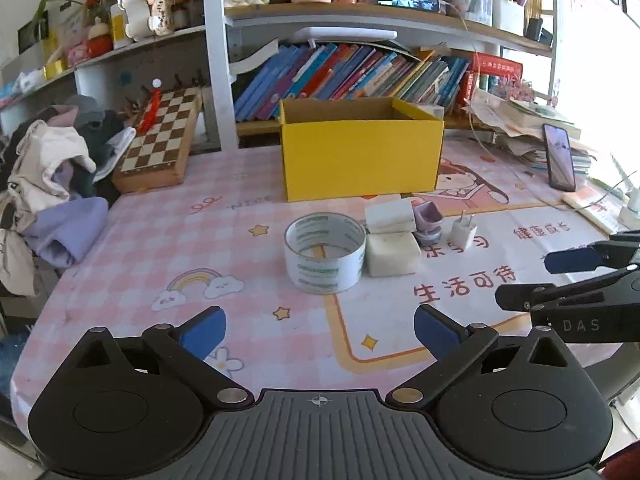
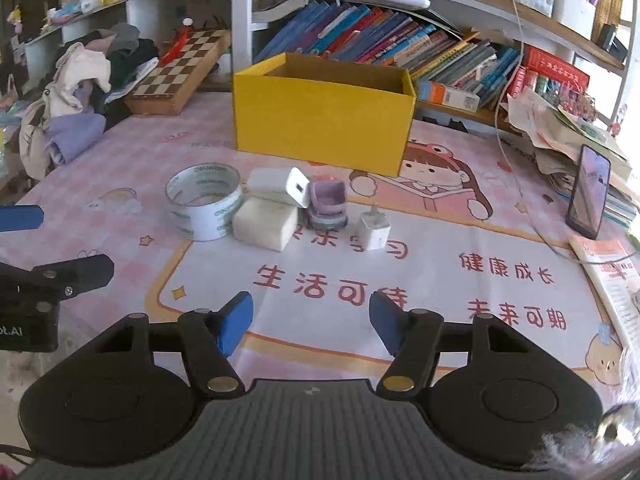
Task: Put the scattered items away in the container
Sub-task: 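Move the left tool to the clear tape roll while the right tool approaches the white charger plug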
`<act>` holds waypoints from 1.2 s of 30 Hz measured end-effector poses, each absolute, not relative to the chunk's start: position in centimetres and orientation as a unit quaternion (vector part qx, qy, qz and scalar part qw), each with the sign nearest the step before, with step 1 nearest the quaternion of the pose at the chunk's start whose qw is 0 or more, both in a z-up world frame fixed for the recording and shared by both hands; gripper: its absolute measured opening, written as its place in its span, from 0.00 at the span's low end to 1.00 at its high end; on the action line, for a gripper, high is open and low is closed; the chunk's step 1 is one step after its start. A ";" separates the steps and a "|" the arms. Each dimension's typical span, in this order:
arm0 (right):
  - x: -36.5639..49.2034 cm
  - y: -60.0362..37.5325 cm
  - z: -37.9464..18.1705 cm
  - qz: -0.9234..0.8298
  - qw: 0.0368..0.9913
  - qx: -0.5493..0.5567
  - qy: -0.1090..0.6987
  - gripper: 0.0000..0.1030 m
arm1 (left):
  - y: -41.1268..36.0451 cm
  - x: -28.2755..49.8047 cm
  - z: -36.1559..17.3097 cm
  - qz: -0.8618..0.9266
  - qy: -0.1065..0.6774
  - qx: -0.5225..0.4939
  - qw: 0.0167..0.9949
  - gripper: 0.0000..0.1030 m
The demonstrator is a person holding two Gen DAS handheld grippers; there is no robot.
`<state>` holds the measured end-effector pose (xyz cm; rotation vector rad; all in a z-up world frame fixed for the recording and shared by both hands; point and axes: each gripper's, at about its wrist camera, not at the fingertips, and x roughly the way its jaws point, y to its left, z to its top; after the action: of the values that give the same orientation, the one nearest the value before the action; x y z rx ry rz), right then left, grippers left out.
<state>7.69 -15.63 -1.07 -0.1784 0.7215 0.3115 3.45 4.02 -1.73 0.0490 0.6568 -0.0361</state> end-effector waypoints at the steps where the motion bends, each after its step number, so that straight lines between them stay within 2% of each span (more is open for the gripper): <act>1: 7.7 -15.7 -1.1 0.151 0.920 -0.090 0.350 0.62 | 4.0 3.6 -1.8 -0.017 0.324 0.023 0.945 0.99; 6: 7.0 -15.6 -1.6 0.158 0.921 -0.135 0.330 0.63 | 3.3 4.2 -2.2 -0.024 0.339 0.028 0.940 0.99; 19: 10.0 -16.7 -1.8 0.152 0.915 -0.089 0.363 0.63 | 3.0 5.6 -2.3 -0.014 0.340 0.036 0.940 0.99; 36: 14.1 -16.1 -2.4 0.166 0.904 -0.115 0.377 0.58 | 3.1 8.7 -2.8 -0.004 0.348 0.033 0.937 0.98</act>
<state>14.11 -16.11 -2.36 -0.2371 0.7791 0.3422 8.71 3.08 -2.78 0.0666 0.7120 -0.0078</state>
